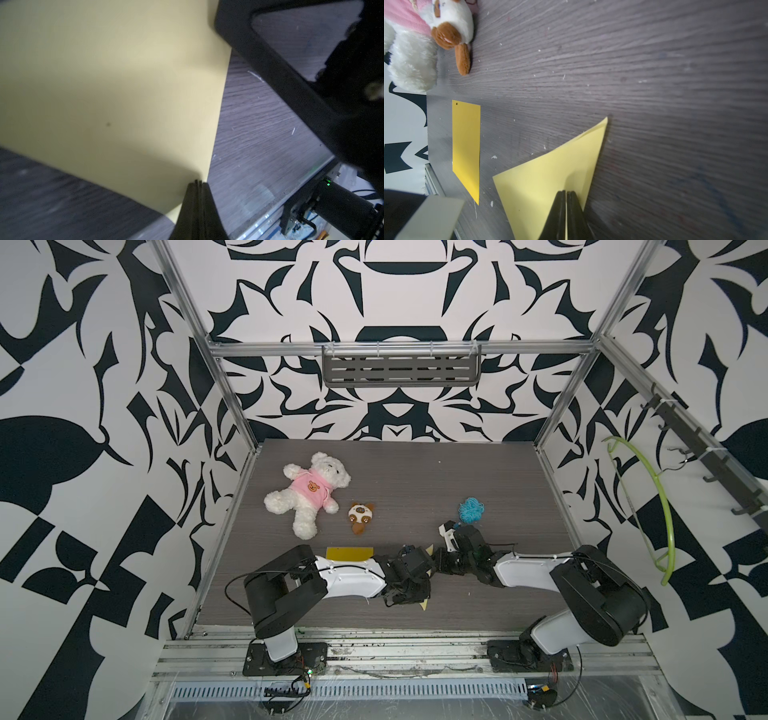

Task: Fold the square paper diagonally
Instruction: Move the paper to the center of the board.

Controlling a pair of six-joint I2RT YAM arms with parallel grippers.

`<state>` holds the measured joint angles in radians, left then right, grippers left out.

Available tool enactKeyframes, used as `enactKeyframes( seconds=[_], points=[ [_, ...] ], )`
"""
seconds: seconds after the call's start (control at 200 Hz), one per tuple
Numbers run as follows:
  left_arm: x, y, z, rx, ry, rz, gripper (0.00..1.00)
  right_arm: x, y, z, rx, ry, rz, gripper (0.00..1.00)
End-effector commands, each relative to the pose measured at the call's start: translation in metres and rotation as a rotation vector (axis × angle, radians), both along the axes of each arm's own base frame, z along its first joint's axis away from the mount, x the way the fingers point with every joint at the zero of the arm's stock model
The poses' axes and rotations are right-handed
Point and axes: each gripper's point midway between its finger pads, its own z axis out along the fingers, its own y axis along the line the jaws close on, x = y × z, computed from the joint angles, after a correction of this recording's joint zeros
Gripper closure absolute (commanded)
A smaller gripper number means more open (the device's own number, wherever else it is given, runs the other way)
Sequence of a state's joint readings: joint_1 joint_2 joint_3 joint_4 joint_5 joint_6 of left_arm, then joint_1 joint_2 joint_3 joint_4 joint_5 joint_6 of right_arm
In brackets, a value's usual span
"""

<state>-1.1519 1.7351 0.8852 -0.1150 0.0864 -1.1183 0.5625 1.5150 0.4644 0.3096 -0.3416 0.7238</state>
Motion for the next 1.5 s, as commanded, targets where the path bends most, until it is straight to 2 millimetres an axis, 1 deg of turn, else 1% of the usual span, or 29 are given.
enactKeyframes(
  seconds=[0.0,0.15,0.35,0.545,0.645,0.725,0.78,0.9,1.035,1.175,1.295,1.335,1.35,1.375,1.495],
  points=[
    [-0.040,0.043,-0.043,0.195,0.114,-0.028,1.00,-0.004,-0.014,-0.020,-0.077,0.024,-0.030,0.90],
    [-0.051,0.054,-0.047,0.219,0.124,-0.014,1.00,-0.005,-0.017,-0.027,-0.094,0.036,-0.038,0.91],
    [-0.068,0.053,-0.049,0.235,0.136,-0.032,1.00,-0.008,-0.021,-0.035,-0.110,0.050,-0.055,0.92],
    [-0.084,0.072,-0.059,0.286,0.154,-0.016,1.00,-0.007,-0.023,-0.038,-0.120,0.052,-0.062,0.92],
    [-0.087,0.075,-0.059,0.288,0.154,-0.013,1.00,-0.006,-0.023,-0.039,-0.123,0.053,-0.065,0.92],
    [-0.086,0.072,-0.052,0.270,0.146,-0.018,1.00,-0.004,-0.022,-0.040,-0.124,0.056,-0.069,0.92],
    [-0.081,0.070,-0.043,0.252,0.118,-0.019,0.99,-0.002,-0.022,-0.039,-0.125,0.054,-0.075,0.93],
    [-0.065,0.069,-0.015,0.199,0.056,0.001,0.95,0.004,-0.026,-0.039,-0.141,0.046,-0.114,0.93],
    [-0.037,0.069,0.021,0.101,-0.027,0.052,0.89,0.018,-0.028,-0.036,-0.144,0.031,-0.176,0.93],
    [-0.007,0.078,0.048,0.054,-0.094,0.108,0.85,0.038,-0.029,-0.031,-0.152,0.011,-0.246,0.92],
    [0.009,0.089,0.060,0.025,-0.118,0.157,0.84,0.058,-0.031,-0.031,-0.148,0.003,-0.310,0.93],
    [0.013,0.094,0.058,0.037,-0.120,0.174,0.84,0.066,-0.032,-0.031,-0.153,-0.009,-0.332,0.93],
    [0.016,0.095,0.067,0.012,-0.134,0.183,0.83,0.069,-0.032,-0.031,-0.158,-0.012,-0.339,0.93],
    [0.018,0.098,0.069,0.009,-0.140,0.196,0.82,0.074,-0.033,-0.031,-0.164,-0.017,-0.351,0.92],
    [0.028,0.111,0.072,0.010,-0.150,0.251,0.78,0.099,-0.028,-0.032,-0.166,-0.025,-0.402,0.93]
  ],
)
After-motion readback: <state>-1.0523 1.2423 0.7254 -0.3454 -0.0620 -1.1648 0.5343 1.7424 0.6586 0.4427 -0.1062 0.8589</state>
